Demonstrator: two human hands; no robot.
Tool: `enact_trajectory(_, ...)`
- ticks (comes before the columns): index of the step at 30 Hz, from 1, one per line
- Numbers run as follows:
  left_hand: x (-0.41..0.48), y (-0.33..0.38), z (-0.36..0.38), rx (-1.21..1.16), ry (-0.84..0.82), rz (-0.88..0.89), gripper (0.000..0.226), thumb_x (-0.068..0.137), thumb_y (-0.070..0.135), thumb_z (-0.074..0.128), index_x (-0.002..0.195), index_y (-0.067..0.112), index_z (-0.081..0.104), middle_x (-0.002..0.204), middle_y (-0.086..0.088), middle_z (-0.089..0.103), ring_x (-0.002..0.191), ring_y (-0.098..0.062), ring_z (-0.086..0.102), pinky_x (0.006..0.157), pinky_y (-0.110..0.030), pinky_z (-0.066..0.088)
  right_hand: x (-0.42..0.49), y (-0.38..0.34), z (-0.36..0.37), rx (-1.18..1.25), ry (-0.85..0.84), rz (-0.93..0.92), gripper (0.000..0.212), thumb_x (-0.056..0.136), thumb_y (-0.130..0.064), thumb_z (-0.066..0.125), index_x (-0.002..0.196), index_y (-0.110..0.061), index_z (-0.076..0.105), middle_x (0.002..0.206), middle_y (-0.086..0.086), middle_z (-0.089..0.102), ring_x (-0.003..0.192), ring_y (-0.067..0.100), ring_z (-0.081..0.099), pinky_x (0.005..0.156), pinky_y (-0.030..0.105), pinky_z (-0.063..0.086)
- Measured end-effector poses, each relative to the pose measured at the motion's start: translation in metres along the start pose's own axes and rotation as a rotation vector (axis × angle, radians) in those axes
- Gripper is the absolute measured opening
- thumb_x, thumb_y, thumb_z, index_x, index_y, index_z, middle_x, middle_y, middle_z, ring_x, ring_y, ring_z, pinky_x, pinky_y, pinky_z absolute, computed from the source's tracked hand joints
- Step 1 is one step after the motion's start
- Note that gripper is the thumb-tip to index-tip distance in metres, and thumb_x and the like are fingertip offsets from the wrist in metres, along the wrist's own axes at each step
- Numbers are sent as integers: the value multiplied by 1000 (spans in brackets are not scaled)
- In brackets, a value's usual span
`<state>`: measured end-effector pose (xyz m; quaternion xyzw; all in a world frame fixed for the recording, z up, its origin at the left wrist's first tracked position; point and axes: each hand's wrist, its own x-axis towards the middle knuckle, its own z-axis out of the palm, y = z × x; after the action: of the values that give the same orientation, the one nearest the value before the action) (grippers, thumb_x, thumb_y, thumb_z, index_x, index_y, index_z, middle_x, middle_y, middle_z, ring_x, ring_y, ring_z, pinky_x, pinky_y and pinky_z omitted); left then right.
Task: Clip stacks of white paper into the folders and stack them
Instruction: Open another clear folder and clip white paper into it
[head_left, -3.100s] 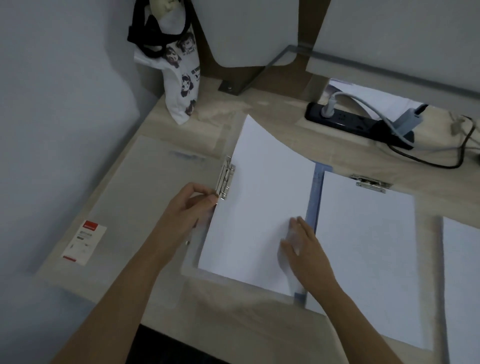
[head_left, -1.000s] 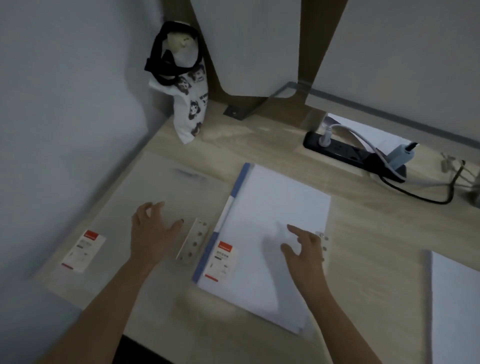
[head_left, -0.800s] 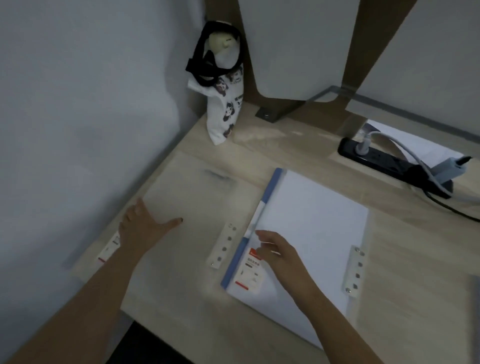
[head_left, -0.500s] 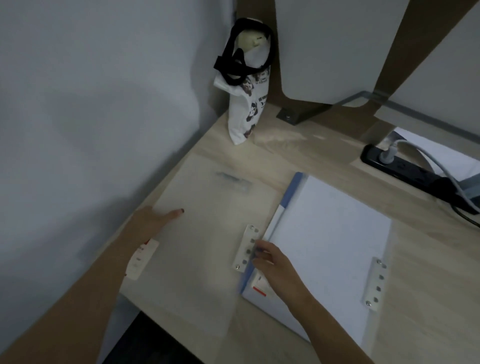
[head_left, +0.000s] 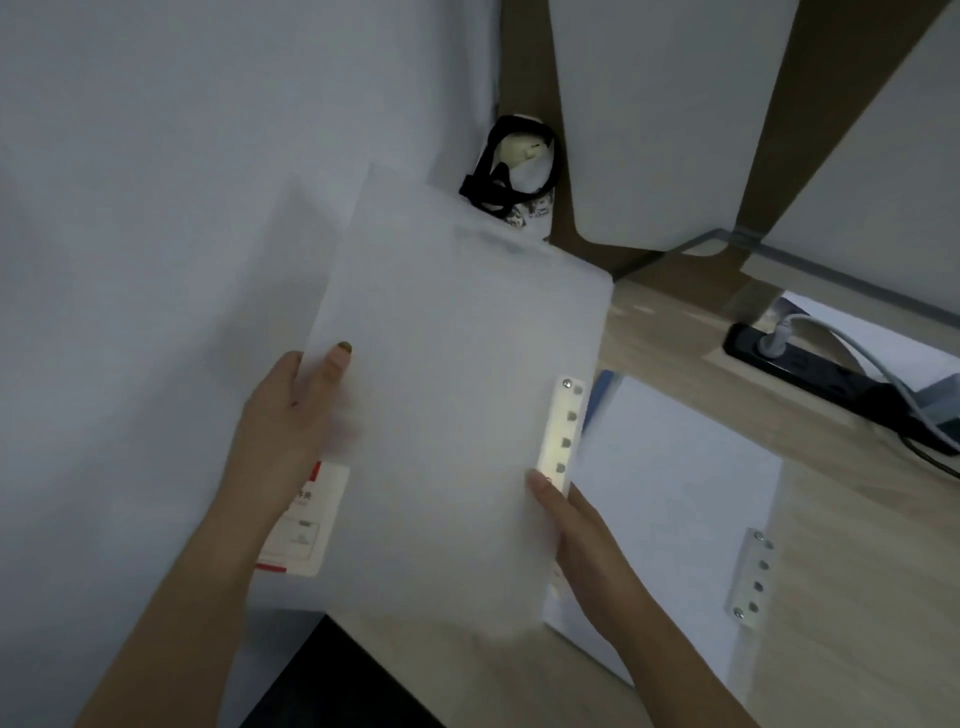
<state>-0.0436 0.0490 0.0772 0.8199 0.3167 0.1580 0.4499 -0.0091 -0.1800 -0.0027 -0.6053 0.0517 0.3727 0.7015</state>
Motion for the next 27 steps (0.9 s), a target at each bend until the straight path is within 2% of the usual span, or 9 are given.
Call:
enact_trajectory(2, -9, 11, 8, -58, -31, -8, 53, 90, 53, 43, 95, 2, 52, 93, -22, 63, 84, -36, 63, 80, -46, 47, -12, -9, -11, 58, 66, -68, 30, 85, -34, 56, 112, -22, 60, 100, 0, 73, 92, 17, 69, 70, 24, 54)
enact_trajectory(7, -36, 26, 66, -178, -229, -81, 39, 93, 47, 40, 85, 13, 57, 80, -5, 66, 68, -19, 61, 55, -16, 44, -50, -16, -72, 79, 313, -201, 21, 85, -24, 58, 104, -16, 63, 91, 7, 74, 77, 23, 71, 60, 25, 55)
enact_trajectory(13, -94, 38, 167, -571, -742, -436, 33, 91, 35, 48, 73, 15, 66, 54, -1, 64, 44, -10, 60, 46, -16, 47, -122, 12, -176, 152, 596, -169, 20, 85, -18, 57, 100, -8, 64, 81, 4, 73, 65, 17, 68, 61, 28, 51)
enact_trajectory(17, -137, 9, 246, -64, -874, 80, 24, 97, 22, 42, 115, 23, 58, 115, -3, 65, 100, -11, 63, 87, -24, 50, -184, 37, -230, 121, 806, -133, 17, 86, -17, 57, 96, -5, 64, 82, 10, 74, 65, 20, 71, 65, 35, 51)
enact_trajectory(19, -156, -1, 281, 255, -898, 423, 36, 98, 29, 38, 133, 29, 44, 147, 1, 39, 138, -19, 33, 115, -42, 26, -210, 47, -248, 79, 870, -118, 14, 87, -14, 56, 94, -4, 63, 78, 10, 74, 62, 22, 71, 60, 33, 54)
enact_trajectory(21, -169, -5, 304, 582, -902, 629, 50, 97, 44, 29, 145, 35, 19, 158, 3, 7, 146, -20, -2, 116, -50, -4, -228, 58, -260, 48, 922, -112, 12, 87, -12, 55, 93, -5, 61, 77, 10, 74, 62, 24, 71, 52, 26, 54)
enact_trajectory(23, -181, -8, 319, 756, -875, 698, 65, 88, 63, 12, 147, 35, 4, 157, 0, -12, 144, -24, -17, 111, -54, -13, -238, 69, -270, 42, 957, -107, 11, 88, -11, 54, 94, -6, 60, 78, 11, 74, 63, 26, 71, 53, 30, 53)
enact_trajectory(25, -185, -19, 330, 888, -846, 720, 83, 78, 74, -3, 147, 29, 13, 157, -6, 3, 145, -31, -3, 110, -61, -4, -241, 78, -277, 39, 966, -96, 10, 88, -11, 53, 95, -6, 59, 78, 12, 74, 64, 28, 71, 56, 34, 51)
enact_trajectory(27, -187, -32, 335, 948, -833, 697, 81, 83, 71, 4, 144, 24, 27, 151, -10, 31, 142, -33, 17, 111, -61, 11, -239, 84, -282, 40, 959, -82, 12, 85, -14, 56, 95, -7, 59, 78, 11, 74, 67, 29, 71, 55, 31, 54)
